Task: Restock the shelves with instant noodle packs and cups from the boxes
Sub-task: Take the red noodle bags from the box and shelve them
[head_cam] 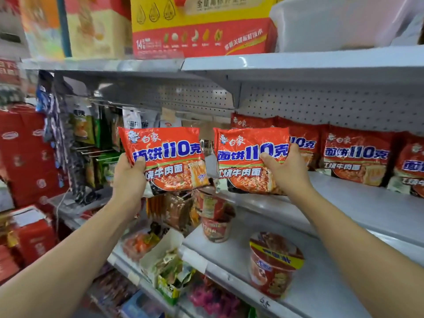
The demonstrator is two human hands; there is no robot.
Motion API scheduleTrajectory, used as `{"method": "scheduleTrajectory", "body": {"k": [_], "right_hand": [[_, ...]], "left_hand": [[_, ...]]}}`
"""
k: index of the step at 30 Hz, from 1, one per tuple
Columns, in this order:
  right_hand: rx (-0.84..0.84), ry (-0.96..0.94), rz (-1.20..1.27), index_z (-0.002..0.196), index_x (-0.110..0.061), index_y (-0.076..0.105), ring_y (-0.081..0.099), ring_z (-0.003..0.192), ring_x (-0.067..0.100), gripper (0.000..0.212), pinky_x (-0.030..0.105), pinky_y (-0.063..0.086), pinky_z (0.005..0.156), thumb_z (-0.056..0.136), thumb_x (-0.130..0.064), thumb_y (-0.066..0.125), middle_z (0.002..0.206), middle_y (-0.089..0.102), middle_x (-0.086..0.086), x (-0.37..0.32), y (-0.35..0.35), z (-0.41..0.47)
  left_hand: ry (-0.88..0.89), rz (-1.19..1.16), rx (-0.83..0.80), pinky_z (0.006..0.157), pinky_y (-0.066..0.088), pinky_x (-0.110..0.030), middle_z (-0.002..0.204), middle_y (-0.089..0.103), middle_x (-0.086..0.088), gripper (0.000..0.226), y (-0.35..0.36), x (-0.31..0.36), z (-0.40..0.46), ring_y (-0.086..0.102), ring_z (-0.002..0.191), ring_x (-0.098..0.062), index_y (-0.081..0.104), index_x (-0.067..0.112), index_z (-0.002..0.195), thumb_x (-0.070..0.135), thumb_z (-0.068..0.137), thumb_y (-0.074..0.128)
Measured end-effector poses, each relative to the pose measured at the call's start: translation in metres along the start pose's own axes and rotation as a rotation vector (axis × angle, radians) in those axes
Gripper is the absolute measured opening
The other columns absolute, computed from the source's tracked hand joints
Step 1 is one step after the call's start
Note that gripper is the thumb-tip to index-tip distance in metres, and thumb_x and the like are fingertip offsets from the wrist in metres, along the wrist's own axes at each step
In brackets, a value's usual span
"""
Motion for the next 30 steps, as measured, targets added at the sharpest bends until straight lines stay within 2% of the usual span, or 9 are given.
{"method": "scheduleTrajectory", "body": {"k": [3, 5, 7, 11, 17, 21, 24, 27, 30], "right_hand": [[0.031, 0.025, -0.016, 0.13, -0.009, 0.038, 0.06, 0.102, 0.02, 0.052, 0.035, 0.05, 0.082, 0.09, -0.031, 0.063, 0.117, 0.059, 0.004, 0.002, 0.009, 0.02], [0.055, 0.044, -0.043, 0.132, -0.007, 0.037, 0.059, 0.102, 0.02, 0.054, 0.035, 0.05, 0.083, 0.091, -0.031, 0.063, 0.118, 0.059, 0.005, 0.006, 0.015, 0.032], [0.092, 0.07, -0.068, 0.136, -0.005, 0.035, 0.059, 0.107, 0.023, 0.061, 0.041, 0.05, 0.091, 0.09, -0.034, 0.063, 0.122, 0.059, 0.006, 0.012, 0.022, 0.045], [0.198, 0.135, -0.098, 0.14, -0.005, 0.033, 0.053, 0.122, 0.031, 0.073, 0.05, 0.046, 0.1, 0.086, -0.042, 0.065, 0.135, 0.053, 0.011, 0.021, 0.034, 0.073], [0.329, 0.21, -0.14, 0.136, 0.0, 0.034, 0.052, 0.121, 0.033, 0.063, 0.038, 0.044, 0.098, 0.09, -0.033, 0.062, 0.134, 0.053, 0.014, 0.033, 0.065, 0.124], [0.354, 0.213, -0.135, 0.135, 0.005, 0.034, 0.052, 0.122, 0.033, 0.061, 0.032, 0.041, 0.096, 0.091, -0.027, 0.062, 0.133, 0.054, 0.017, 0.041, 0.094, 0.152], [0.359, 0.218, -0.137, 0.136, 0.007, 0.032, 0.051, 0.122, 0.033, 0.061, 0.027, 0.039, 0.092, 0.092, -0.023, 0.061, 0.133, 0.053, 0.017, 0.046, 0.113, 0.171], [0.358, 0.203, -0.118, 0.141, 0.007, 0.025, 0.05, 0.124, 0.033, 0.067, 0.032, 0.04, 0.097, 0.093, -0.023, 0.06, 0.134, 0.052, 0.018, 0.053, 0.129, 0.188], [0.358, 0.207, -0.132, 0.141, 0.007, 0.022, 0.05, 0.124, 0.034, 0.069, 0.032, 0.04, 0.097, 0.093, -0.024, 0.06, 0.133, 0.052, 0.018, 0.062, 0.136, 0.203]], "left_hand": [[-0.012, -0.044, -0.035, 0.072, 0.05, -0.028, 0.104, 0.064, 0.002, 0.026, 0.016, -0.005, 0.022, 0.063, 0.089, -0.013, 0.049, 0.016, 0.126, 0.014, 0.103, 0.038], [-0.002, -0.062, -0.065, 0.063, 0.05, -0.023, 0.098, 0.063, 0.005, 0.021, 0.027, -0.011, 0.036, 0.063, 0.08, -0.008, 0.048, 0.017, 0.121, 0.014, 0.102, 0.038], [0.007, -0.076, -0.1, 0.055, 0.05, -0.019, 0.093, 0.062, 0.007, 0.021, 0.038, -0.016, 0.052, 0.062, 0.075, -0.004, 0.047, 0.017, 0.12, 0.014, 0.103, 0.037], [0.04, -0.084, -0.179, 0.055, 0.049, -0.015, 0.095, 0.062, 0.008, 0.023, 0.057, -0.029, 0.09, 0.063, 0.071, 0.001, 0.047, 0.014, 0.123, 0.014, 0.103, 0.037], [0.04, -0.117, -0.329, 0.067, 0.05, -0.022, 0.101, 0.064, 0.005, 0.02, 0.091, -0.046, 0.14, 0.063, 0.084, -0.007, 0.047, 0.022, 0.118, 0.014, 0.103, 0.038], [-0.001, -0.127, -0.378, 0.056, 0.049, -0.015, 0.099, 0.064, 0.006, 0.017, 0.107, -0.062, 0.164, 0.063, 0.081, -0.006, 0.047, 0.023, 0.115, 0.015, 0.102, 0.039], [-0.024, -0.14, -0.41, 0.061, 0.049, -0.02, 0.102, 0.065, 0.003, 0.017, 0.114, -0.073, 0.178, 0.065, 0.085, -0.008, 0.048, 0.023, 0.115, 0.016, 0.102, 0.04], [-0.013, -0.192, -0.454, 0.058, 0.051, -0.015, 0.104, 0.064, 0.005, 0.018, 0.118, -0.08, 0.187, 0.065, 0.08, -0.002, 0.046, 0.023, 0.115, 0.014, 0.102, 0.039], [0.063, -0.21, -0.507, 0.062, 0.051, -0.01, 0.108, 0.063, 0.009, 0.029, 0.12, -0.082, 0.185, 0.065, 0.084, 0.005, 0.045, 0.026, 0.126, 0.012, 0.102, 0.038]]}}
Point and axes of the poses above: each hand's wrist, its own z-axis towards the middle knuckle, its own y-axis out of the palm, x = y × z, the point moved 3 cm from there along z, towards the middle knuckle
